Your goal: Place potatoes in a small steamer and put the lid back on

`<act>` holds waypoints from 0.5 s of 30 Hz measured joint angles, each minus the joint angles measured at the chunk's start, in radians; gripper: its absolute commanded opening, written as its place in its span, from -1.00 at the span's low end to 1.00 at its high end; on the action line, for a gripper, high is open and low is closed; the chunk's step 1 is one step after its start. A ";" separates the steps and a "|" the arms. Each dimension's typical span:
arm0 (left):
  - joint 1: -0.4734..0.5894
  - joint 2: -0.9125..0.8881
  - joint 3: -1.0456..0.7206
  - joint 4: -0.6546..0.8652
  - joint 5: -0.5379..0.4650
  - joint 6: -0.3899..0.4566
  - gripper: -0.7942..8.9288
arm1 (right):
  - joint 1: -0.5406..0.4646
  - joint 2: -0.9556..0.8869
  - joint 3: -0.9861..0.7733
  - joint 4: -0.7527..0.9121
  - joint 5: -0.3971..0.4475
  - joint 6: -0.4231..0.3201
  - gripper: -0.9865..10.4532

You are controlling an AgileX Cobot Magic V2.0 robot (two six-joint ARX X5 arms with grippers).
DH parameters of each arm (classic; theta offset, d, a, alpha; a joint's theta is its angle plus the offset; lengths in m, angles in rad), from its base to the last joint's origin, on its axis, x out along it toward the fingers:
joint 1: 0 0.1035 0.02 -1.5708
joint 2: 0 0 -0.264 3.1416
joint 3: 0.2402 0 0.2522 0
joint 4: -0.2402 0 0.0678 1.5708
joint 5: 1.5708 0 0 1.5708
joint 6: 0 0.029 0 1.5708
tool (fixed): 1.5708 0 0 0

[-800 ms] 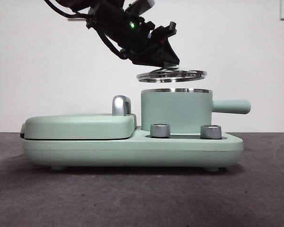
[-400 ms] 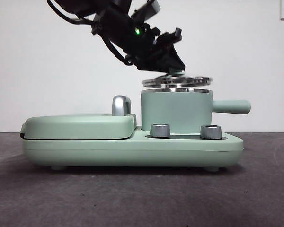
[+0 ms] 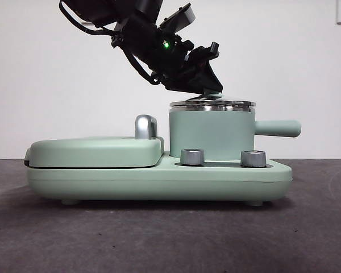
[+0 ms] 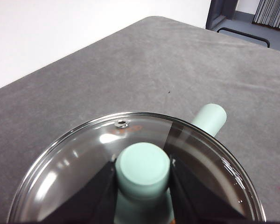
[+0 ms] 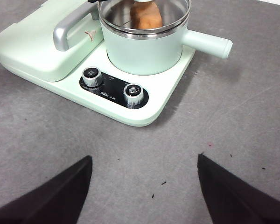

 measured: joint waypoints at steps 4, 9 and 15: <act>0.000 0.000 0.000 -0.005 0.000 0.013 -0.82 | 0.000 0.000 0.000 0.000 0.000 0.001 -0.22; 0.000 0.000 0.000 -0.007 0.000 0.016 -0.82 | 0.000 0.000 0.000 0.000 0.002 0.002 -0.22; 0.000 0.000 0.000 -0.007 0.000 0.015 -0.81 | 0.000 0.000 0.000 0.000 0.002 0.005 -0.22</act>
